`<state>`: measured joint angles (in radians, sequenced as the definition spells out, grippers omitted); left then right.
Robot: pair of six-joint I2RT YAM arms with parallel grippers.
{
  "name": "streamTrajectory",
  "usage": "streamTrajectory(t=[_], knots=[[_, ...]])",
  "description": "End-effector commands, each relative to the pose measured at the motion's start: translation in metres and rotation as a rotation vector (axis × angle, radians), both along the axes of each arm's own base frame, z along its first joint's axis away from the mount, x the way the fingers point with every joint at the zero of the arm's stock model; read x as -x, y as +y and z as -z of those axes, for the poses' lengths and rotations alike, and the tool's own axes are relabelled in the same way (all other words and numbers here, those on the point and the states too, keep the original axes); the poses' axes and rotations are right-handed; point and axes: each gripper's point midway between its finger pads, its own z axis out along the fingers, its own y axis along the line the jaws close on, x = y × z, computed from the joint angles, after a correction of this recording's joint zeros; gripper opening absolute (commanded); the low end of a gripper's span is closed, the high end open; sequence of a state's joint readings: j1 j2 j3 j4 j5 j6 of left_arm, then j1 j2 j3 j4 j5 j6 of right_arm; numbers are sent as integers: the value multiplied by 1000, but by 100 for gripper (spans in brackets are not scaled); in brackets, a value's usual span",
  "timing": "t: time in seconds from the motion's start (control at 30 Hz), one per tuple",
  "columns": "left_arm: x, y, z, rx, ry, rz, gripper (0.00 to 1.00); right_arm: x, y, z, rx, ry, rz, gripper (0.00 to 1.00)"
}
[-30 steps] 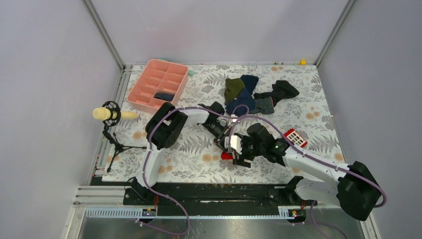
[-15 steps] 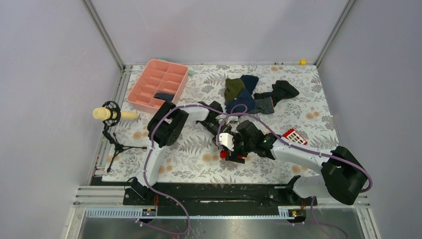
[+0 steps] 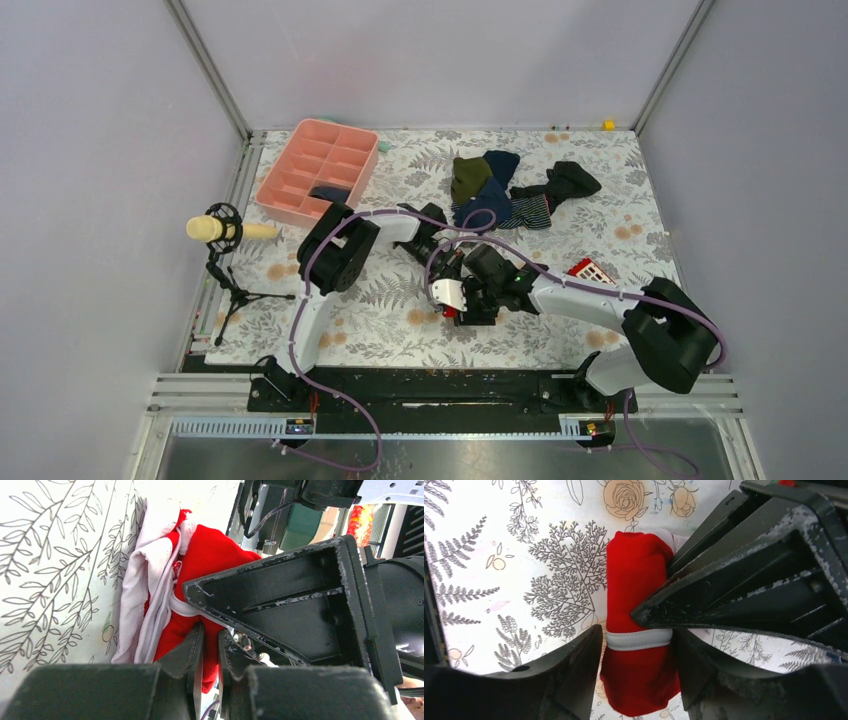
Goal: Roll the underwear
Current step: Roll the underwear to the center of the board.
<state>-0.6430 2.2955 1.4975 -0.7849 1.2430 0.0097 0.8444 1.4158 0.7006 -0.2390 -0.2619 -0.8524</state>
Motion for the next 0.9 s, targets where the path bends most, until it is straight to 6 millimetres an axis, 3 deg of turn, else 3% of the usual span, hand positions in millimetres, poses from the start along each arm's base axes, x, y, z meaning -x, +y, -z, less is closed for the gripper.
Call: streamTrajectory(t=[0.0, 0.07, 0.1, 0.13, 0.27, 0.4, 0.53, 0.63, 0.77, 0.87], knots=[[-17, 14, 41, -121, -107, -6, 0, -9, 6, -5, 37, -32, -43, 51], [-20, 14, 40, -127, -106, -17, 3, -7, 6, -4, 51, -19, -55, 28], [-24, 13, 38, -129, -109, -29, 8, -7, 5, -3, 55, -20, -54, 11], [-31, 13, 35, -133, -117, -52, 14, -8, 6, -3, 55, -26, -43, 0], [-78, 23, 7, -152, -226, -208, 26, -5, 16, -11, 34, -5, -2, 0], [-118, 50, -35, -181, -314, -361, 27, -4, 28, -15, 22, 18, 43, 0], [-130, 72, -71, -173, -392, -445, 27, -8, 40, -19, 10, 99, 192, 0], [-133, 89, -86, -196, -456, -503, 27, -8, 44, -19, -34, 159, 349, 0], [-141, 116, -95, -276, -614, -642, 31, 9, 43, -13, -80, 284, 509, 0], [-134, 123, -107, -186, -789, -695, 32, 26, 40, -4, -113, 370, 534, 0]])
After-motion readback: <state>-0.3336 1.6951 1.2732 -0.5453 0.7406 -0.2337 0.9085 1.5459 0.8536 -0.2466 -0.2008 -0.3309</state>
